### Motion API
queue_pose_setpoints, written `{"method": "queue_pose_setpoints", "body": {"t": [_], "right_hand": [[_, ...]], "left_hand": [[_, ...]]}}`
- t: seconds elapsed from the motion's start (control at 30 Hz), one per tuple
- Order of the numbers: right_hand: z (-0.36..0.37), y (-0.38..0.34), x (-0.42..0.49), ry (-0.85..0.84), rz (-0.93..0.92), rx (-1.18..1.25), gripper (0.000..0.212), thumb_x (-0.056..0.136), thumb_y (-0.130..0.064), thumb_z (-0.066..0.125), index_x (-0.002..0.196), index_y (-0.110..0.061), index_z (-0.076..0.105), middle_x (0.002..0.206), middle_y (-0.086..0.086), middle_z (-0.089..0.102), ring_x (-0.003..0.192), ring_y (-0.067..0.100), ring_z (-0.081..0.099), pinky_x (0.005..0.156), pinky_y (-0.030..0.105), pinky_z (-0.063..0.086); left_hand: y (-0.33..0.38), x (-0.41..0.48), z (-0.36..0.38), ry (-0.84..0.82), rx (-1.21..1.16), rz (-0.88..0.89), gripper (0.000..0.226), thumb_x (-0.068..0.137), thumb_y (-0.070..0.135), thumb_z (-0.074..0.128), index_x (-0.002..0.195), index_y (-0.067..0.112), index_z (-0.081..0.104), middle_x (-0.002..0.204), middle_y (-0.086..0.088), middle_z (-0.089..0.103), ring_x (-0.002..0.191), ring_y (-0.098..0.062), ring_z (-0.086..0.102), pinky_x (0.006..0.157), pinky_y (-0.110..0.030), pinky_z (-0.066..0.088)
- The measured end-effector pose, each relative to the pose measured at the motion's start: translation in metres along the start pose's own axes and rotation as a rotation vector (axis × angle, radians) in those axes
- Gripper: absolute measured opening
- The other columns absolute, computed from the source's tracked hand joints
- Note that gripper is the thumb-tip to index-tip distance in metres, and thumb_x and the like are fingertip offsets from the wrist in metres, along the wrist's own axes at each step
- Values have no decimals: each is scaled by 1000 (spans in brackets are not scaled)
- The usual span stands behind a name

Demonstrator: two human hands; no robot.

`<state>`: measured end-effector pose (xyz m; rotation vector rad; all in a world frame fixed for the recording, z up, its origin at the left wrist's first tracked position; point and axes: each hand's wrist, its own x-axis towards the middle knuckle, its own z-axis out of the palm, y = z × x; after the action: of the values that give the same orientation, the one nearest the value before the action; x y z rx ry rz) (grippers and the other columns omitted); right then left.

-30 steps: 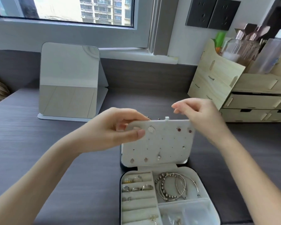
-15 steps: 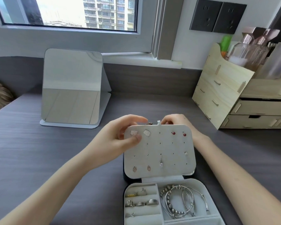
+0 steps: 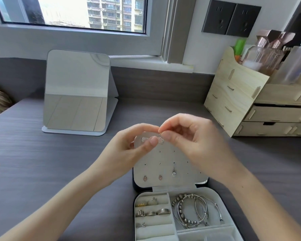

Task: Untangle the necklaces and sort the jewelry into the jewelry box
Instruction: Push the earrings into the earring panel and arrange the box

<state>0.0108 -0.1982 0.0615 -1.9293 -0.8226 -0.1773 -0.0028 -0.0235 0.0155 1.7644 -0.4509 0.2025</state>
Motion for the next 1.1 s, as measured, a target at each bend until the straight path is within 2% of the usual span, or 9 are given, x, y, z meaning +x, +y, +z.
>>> {"method": "queue_pose_setpoints", "body": {"t": [0.07,0.13,0.2,0.37,0.47,0.6,0.7,0.93,1.1], "right_hand": [[7,3,-1,11,-6,3,12,83,-11,69,82,-23,67,73,-17,66,72,0,62,68,11,45],[12,2,0,36,-30,10,12,82,-14,69,82,-25,66,74,-20,66,73,0,62,69,10,44],[16,1,0,64,-53,-17,9,80,-18,68,82,-26,67,77,-18,67,74,2,63,68,11,46],[14,-6,2,76,-64,-40,3,78,-21,72,80,-20,70,72,-13,67,71,3,63,65,12,46],[12,-10,2,78,-72,-75,6,77,-26,72,78,-20,70,70,-14,67,69,0,62,63,8,43],[12,-11,2,66,-97,-175,10,75,-26,72,80,-17,71,72,-10,67,70,0,60,64,10,44],[13,-11,4,39,-96,-222,10,74,-26,69,79,-18,71,72,-10,66,71,1,59,65,14,46],[11,-13,9,-70,-54,-281,8,82,-20,71,75,-19,67,68,-13,60,69,0,54,63,9,38],[11,-11,11,-130,-86,-279,5,79,-24,67,75,-20,65,66,-18,54,68,-4,51,64,7,36]], "left_hand": [[-2,0,-1,15,18,48,22,80,48,57,93,34,67,87,2,66,79,-37,54,65,-44,44],[-3,-1,-3,34,54,95,19,82,42,56,91,29,67,84,6,63,75,-17,57,65,-25,43],[-3,-1,-4,34,72,113,19,85,38,54,91,25,66,84,6,63,78,-11,57,69,-19,42],[1,-1,-6,-15,-52,87,16,89,32,57,91,18,65,82,-4,61,77,-36,48,64,-39,39],[1,-1,-9,-30,-130,50,20,87,26,59,91,7,65,82,-11,60,77,-29,51,70,-30,41],[1,0,-12,-23,-190,0,32,81,37,61,87,6,63,88,-26,54,83,-39,50,78,-42,35],[2,1,-12,-18,-191,-5,32,79,37,59,85,6,61,87,-26,54,84,-40,49,79,-45,36],[3,2,-15,-22,-134,45,28,83,34,58,87,6,61,85,-30,54,75,-53,47,68,-63,38],[2,3,-14,-24,-102,34,34,81,34,57,86,1,61,93,-24,53,87,-48,48,75,-62,39]]}}
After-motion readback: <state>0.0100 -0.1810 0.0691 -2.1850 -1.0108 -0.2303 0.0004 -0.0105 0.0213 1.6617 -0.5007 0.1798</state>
